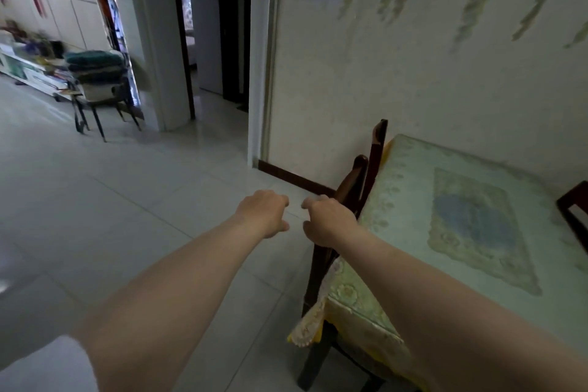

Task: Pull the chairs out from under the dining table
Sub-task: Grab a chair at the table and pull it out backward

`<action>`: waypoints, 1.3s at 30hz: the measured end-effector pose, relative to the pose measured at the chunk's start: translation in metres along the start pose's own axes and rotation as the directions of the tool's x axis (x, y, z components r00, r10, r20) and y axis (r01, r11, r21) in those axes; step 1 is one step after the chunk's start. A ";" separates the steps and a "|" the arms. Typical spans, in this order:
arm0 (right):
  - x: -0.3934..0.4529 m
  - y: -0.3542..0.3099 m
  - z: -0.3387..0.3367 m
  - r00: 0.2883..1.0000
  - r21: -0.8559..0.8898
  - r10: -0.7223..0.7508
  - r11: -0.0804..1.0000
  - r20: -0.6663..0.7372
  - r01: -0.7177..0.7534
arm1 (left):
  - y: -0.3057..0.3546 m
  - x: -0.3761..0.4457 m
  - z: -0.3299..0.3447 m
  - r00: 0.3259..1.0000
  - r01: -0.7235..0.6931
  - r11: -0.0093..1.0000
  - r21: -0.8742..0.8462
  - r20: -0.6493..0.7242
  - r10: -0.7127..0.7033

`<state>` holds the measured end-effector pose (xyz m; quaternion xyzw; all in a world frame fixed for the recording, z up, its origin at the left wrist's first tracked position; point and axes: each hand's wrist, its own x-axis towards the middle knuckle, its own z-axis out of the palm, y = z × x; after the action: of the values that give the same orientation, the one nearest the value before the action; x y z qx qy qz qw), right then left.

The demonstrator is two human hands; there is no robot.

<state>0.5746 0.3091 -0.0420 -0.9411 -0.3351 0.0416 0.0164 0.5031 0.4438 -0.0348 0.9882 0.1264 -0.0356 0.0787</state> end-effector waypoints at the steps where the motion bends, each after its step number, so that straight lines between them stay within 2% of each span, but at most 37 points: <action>1: 0.016 -0.003 0.002 1.000 0.003 0.005 1.000 -0.001 -0.005 | -0.010 0.015 0.000 1.000 -0.002 1.000 0.002 0.005 0.002; 6: 0.093 -0.014 0.007 0.998 0.007 0.060 0.998 -0.022 -0.060 | -0.058 0.091 -0.004 0.998 -0.063 0.998 0.015 0.030 0.062; 12: 0.174 -0.019 0.007 0.974 0.034 0.225 0.973 0.028 -0.226 | -0.098 0.182 -0.015 0.971 -0.223 0.975 0.014 0.097 0.221; 16: 0.216 -0.006 0.006 0.945 0.048 0.324 0.944 0.049 -0.326 | -0.101 0.247 -0.021 0.938 -0.330 0.944 0.010 0.120 0.326; 25: 0.287 0.066 0.015 0.849 0.050 0.524 0.848 0.071 -0.528 | -0.049 0.373 -0.004 0.829 -0.545 0.838 0.008 0.155 0.538; 32: 0.338 0.129 0.005 0.735 0.074 0.671 0.732 0.092 -0.677 | 0.003 0.466 -0.014 0.732 -0.671 0.741 0.027 0.181 0.656; 37: 0.357 0.157 0.002 0.651 0.073 0.756 0.647 0.069 -0.759 | 0.033 0.515 -0.012 0.637 -0.760 0.649 0.028 0.232 0.735; 39: 0.366 0.170 0.003 0.592 0.094 0.804 0.586 0.049 -0.805 | 0.051 0.537 -0.010 0.583 -0.801 0.598 0.018 0.246 0.774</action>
<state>0.9635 0.4088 -0.0795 -0.9886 0.1288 0.0628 0.0455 1.0352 0.5282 -0.0657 0.9343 -0.3370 -0.1102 0.0363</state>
